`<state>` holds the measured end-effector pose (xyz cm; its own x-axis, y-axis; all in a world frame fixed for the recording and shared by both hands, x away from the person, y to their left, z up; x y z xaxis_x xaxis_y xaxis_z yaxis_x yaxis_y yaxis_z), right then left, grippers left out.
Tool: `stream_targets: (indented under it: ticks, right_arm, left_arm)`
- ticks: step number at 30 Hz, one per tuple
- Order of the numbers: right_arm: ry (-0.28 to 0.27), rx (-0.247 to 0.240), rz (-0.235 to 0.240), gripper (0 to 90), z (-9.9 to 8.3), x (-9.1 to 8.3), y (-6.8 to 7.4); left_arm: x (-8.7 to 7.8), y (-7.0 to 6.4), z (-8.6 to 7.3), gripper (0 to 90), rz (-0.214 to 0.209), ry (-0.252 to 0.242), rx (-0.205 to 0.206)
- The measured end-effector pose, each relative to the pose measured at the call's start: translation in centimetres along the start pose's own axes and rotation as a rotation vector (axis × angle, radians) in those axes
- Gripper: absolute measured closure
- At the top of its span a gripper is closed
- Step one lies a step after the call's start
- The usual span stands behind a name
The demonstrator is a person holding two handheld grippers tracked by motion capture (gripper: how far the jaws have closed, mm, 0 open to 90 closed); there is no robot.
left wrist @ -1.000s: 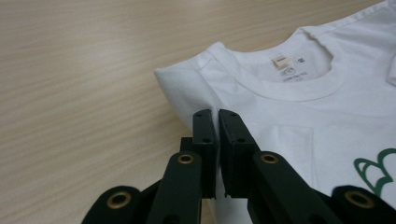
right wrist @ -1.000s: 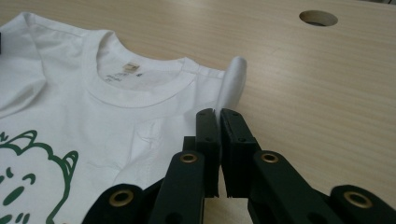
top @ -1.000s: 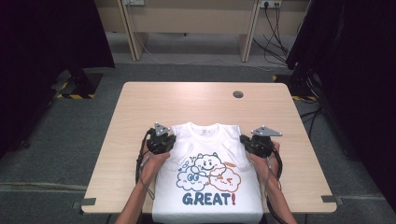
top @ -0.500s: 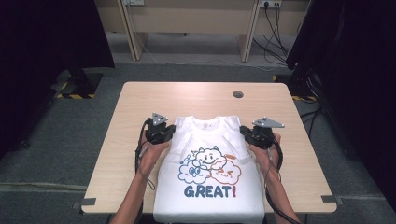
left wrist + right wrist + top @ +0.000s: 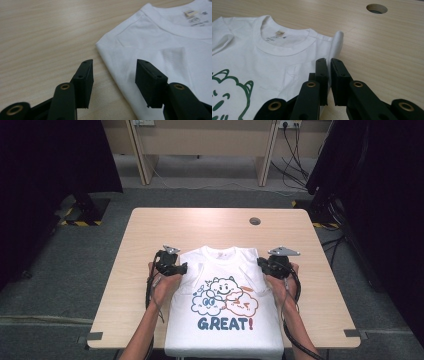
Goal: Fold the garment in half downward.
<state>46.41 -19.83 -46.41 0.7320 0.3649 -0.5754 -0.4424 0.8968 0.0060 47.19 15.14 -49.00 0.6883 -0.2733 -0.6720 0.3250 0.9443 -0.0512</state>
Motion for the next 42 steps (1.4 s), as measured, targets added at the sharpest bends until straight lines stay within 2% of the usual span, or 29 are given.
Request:
stream_targets:
  ticks: [2,7,11,15,21,24,25,26,28,29,33,38,42]
  right_arm:
    - [0.001,0.000,0.001,84.0,0.0,0.0,0.0]
    - [0.001,0.000,0.001,84.0,0.1,-0.1,-0.1]
    - [0.002,0.002,0.003,84.1,0.0,-0.1,0.0]
    - [-0.005,0.006,0.003,84.3,0.1,-0.1,-0.1]
    - [-0.009,0.017,-0.002,82.6,0.3,-0.4,-0.4]
    - [0.016,0.057,-0.038,71.3,-0.1,0.0,-1.2]
    - [0.044,0.089,-0.039,65.0,-0.4,0.4,-1.6]
    - [0.054,0.103,-0.041,64.1,-0.6,0.7,-1.8]
    - [0.084,0.126,-0.039,54.8,-1.1,1.3,-2.1]
    - [0.098,0.148,-0.033,53.2,-1.3,1.6,-2.1]
    - [0.103,0.146,-0.021,56.2,-1.6,2.3,-1.9]
    - [0.091,0.100,0.019,80.7,-1.6,2.7,-1.4]
    - [0.082,0.080,0.017,87.1,-1.4,2.5,-1.2]
  left_arm:
    - [0.3,0.0,-0.1,50.0,-0.002,0.001,0.006]
    - [0.6,-0.3,-0.1,73.7,-0.051,-0.027,0.021]
    - [0.7,-0.5,-0.1,85.1,-0.073,-0.034,0.005]
    - [0.4,-0.2,-0.2,86.5,-0.096,-0.074,-0.032]
    - [-0.1,-0.4,0.3,86.5,-0.108,-0.088,-0.016]
    - [-0.1,-0.4,0.4,86.4,-0.113,-0.084,-0.013]
    - [-0.1,-0.4,0.3,86.3,-0.113,-0.083,-0.017]
    - [0.0,-0.3,0.3,86.3,-0.112,-0.079,-0.018]
    - [0.1,-0.2,0.2,86.4,-0.117,-0.078,-0.025]
    - [0.2,-0.2,0.1,86.4,-0.115,-0.076,-0.026]
    - [0.1,-0.3,0.2,86.4,-0.114,-0.080,-0.018]
    - [0.1,-0.3,0.2,86.4,-0.114,-0.080,-0.019]
    - [0.1,-0.3,0.1,86.5,-0.112,-0.084,-0.015]
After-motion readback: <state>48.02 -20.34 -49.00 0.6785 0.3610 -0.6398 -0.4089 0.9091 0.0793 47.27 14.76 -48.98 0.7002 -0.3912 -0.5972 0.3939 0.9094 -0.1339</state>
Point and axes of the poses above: each handheld gripper's, and its own axes: x roughly forward along the jaws, z roughly out of its top, y roughly to its left, the point moved 2 cm from there along x, roughly forward along the jaws, and after that the axes turned 2 degrees about -z, right-handed, at the moved point
